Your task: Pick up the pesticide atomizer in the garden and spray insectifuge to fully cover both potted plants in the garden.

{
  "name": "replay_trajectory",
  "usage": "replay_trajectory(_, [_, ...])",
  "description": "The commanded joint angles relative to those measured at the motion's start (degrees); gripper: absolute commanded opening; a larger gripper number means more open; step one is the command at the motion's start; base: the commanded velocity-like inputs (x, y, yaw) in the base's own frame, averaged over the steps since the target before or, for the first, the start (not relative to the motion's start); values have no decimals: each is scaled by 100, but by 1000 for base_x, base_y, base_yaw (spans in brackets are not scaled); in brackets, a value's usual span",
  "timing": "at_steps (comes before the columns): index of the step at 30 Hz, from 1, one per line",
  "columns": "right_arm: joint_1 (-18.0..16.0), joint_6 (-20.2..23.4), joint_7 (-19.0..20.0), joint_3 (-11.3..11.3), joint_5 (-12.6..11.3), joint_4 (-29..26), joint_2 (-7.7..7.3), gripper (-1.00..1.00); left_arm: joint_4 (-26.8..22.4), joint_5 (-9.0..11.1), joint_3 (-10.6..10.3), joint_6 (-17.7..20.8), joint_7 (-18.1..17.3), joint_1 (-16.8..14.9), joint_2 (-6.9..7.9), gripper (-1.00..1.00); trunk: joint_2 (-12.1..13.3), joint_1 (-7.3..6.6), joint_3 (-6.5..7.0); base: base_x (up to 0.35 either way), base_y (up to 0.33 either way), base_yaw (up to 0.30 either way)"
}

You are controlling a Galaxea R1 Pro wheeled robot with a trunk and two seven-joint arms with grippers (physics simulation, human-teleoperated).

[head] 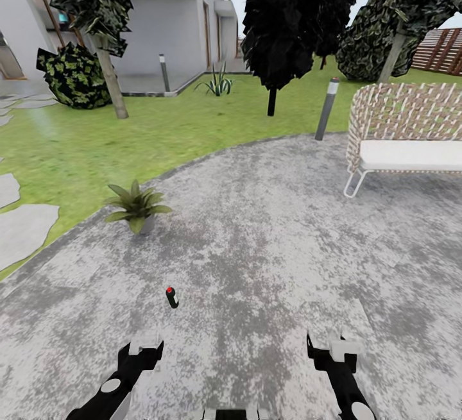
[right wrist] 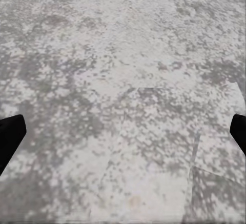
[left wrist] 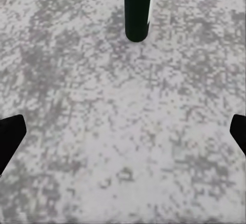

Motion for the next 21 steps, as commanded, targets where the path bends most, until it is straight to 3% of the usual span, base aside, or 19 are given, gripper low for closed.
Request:
replay_trajectory(1, [-2,-15,-20,7,6,1,-1,100,5,8,5,-18,-6,-3,0,100,-3,1,-29,0,0,0])
replay_trajectory(12, [-5,-1,-25,15,6,-21,5,100,4,8,5,-18,-6,-3,0,100,-18,29,-278,0,0,0])
replay_trajectory(21, [-3,-5,-22,21,6,-16,-1,100,5,0,-1,-26,-9,5,0,100,-18,29,-278,1,0,0])
